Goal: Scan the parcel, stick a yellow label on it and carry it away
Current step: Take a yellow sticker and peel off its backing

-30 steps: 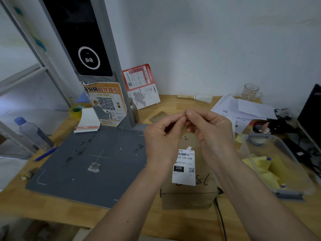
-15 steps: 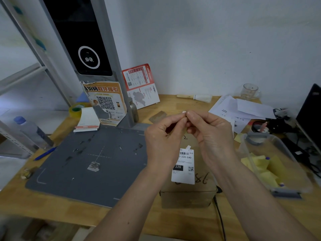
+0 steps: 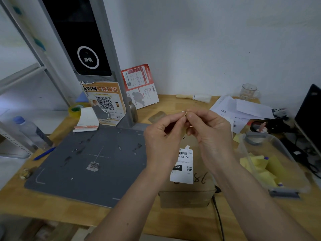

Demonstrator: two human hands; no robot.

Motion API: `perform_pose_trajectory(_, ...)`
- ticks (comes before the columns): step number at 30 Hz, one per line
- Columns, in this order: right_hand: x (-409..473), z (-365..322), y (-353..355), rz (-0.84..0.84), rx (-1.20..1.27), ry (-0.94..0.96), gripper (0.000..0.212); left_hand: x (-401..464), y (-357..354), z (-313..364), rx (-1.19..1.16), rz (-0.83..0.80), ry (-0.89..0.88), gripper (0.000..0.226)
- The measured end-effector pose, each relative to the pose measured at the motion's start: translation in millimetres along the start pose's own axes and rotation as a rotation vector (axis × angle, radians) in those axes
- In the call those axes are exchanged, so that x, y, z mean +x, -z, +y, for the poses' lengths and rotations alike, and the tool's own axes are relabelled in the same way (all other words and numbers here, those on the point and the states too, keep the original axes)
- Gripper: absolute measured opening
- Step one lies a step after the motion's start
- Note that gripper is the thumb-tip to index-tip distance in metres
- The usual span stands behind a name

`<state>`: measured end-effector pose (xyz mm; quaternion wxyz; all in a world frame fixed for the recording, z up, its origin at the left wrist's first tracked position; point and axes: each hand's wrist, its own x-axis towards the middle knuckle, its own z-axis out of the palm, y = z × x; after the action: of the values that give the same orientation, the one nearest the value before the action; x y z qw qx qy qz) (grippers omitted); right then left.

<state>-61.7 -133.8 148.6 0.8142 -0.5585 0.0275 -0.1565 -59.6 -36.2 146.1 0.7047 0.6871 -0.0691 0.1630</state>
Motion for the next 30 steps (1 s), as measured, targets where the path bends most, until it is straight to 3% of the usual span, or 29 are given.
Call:
perform_pose_trajectory(7,-1.6,8.0,-1.5,0.106,-0.337,0.290,0.016,1.8,-2.7,1.1,-0.068,-0.004,0.046,0.027)
perform_pose_trajectory(16,-0.8,11.3,0.6,0.142,-0.480,0.510,0.021,-0.6,-5.3,1.4,-0.079,-0.012,0.044,0.019)
perform_pose_trajectory(30,-2.5,12.6,-0.9,0.120,-0.549,0.530,0.022,-3.6,-2.6,0.0,-0.075,0.003,0.047,0.026)
